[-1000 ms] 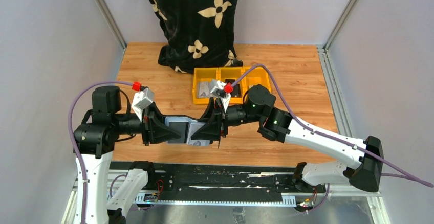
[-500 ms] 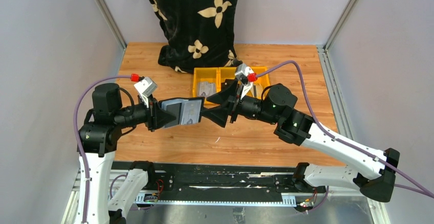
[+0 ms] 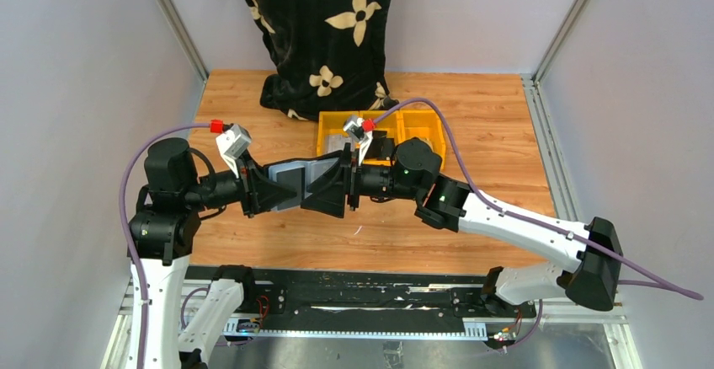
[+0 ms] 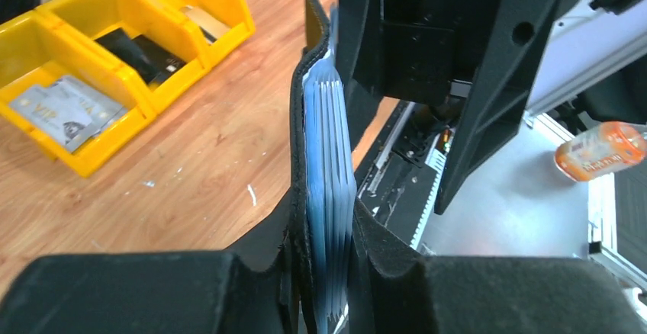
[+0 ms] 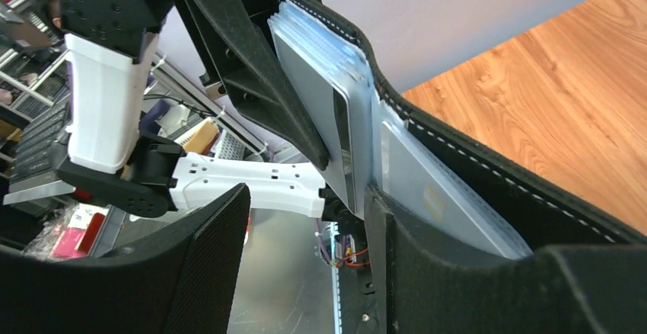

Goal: Take the credit cards out of the card holder
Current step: Remove the credit card from the card holder.

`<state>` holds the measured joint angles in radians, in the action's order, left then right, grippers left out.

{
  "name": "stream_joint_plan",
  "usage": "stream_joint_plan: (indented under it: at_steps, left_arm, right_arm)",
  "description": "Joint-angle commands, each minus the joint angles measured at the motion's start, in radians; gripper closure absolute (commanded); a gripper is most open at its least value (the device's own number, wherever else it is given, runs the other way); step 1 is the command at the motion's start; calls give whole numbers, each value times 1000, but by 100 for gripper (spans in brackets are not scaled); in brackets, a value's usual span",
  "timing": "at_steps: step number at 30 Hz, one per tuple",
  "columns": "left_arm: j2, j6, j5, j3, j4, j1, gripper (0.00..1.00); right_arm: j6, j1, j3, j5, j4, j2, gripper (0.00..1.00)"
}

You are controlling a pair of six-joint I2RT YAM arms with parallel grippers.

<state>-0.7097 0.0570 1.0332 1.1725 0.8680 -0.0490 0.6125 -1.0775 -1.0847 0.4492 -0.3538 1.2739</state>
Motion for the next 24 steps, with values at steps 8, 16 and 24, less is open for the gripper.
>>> stream_joint_plan:
  at_steps: [8, 16, 24]
  left_arm:
    - [16, 54, 376, -5, -43, -5, 94]
    - [21, 60, 440, -5, -41, -4, 83]
    - [28, 67, 478, -14, -41, -4, 75]
  right_arm:
    - [23, 24, -8, 85, -52, -13, 47]
    - [-15, 23, -56, 64, -3, -20, 51]
    - [31, 24, -100, 122, -54, 31, 72]
